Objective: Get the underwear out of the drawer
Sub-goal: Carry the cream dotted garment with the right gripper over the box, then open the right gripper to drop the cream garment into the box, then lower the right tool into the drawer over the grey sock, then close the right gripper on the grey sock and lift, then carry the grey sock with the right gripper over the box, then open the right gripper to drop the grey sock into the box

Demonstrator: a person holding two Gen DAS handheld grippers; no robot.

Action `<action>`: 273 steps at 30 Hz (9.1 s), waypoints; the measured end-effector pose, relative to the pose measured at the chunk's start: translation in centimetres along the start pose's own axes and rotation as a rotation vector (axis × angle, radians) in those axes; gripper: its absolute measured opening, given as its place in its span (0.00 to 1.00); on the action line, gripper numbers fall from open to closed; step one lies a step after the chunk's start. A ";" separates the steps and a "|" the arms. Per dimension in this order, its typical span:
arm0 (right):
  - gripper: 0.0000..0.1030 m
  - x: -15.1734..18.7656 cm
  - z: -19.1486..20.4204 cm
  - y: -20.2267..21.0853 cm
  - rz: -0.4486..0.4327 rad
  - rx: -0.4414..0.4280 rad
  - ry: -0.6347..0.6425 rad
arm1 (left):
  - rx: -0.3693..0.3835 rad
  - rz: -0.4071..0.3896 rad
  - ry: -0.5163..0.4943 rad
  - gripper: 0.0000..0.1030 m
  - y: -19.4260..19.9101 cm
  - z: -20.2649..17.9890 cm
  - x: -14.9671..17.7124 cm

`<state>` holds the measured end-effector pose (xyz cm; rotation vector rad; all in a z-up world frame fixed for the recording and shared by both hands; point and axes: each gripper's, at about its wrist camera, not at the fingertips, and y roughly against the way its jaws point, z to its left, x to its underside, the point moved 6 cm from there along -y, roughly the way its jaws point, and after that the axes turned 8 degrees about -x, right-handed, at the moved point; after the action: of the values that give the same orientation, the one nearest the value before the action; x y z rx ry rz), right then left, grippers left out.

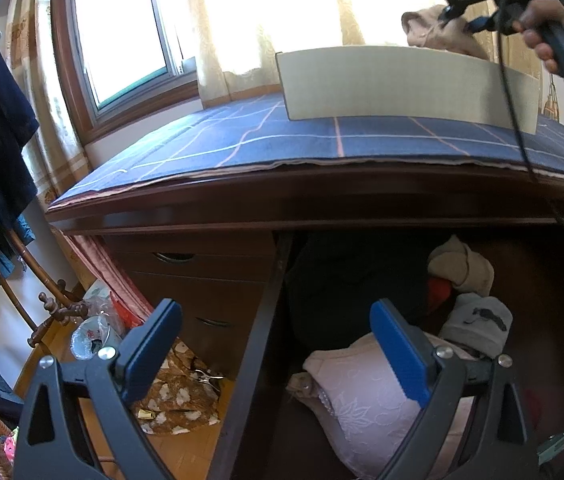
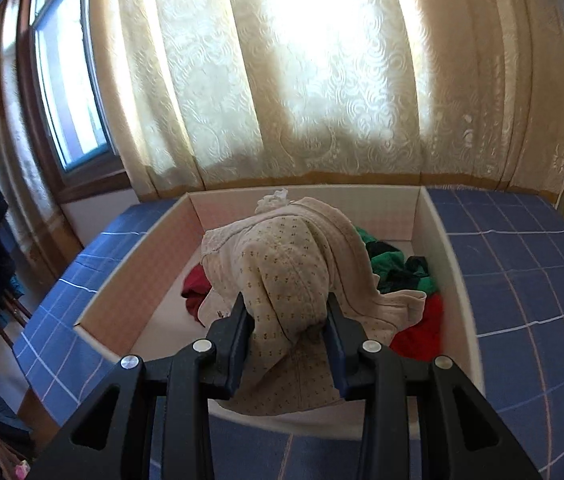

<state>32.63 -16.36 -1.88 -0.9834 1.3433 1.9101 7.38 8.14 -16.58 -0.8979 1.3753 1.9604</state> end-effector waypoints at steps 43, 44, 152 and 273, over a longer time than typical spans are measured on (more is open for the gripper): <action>0.60 5.9 2.4 8.1 -0.145 -0.121 0.010 | -0.004 0.008 0.003 0.94 -0.1 -0.1 -0.3; 0.60 6.7 2.5 8.8 -0.149 -0.121 0.021 | -0.006 0.007 0.003 0.94 -0.1 -0.1 -0.3; 0.22 32.5 6.9 -0.9 0.665 -0.136 0.199 | -0.040 -0.047 0.045 0.94 0.2 0.4 -0.2; 0.61 2.0 13.3 -12.9 0.190 -0.198 0.044 | 0.019 -0.069 0.048 0.94 0.3 0.5 -0.3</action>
<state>38.88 0.42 -7.26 -1.0287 1.3318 2.2102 7.23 8.51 -16.01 -0.9766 1.3687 1.8826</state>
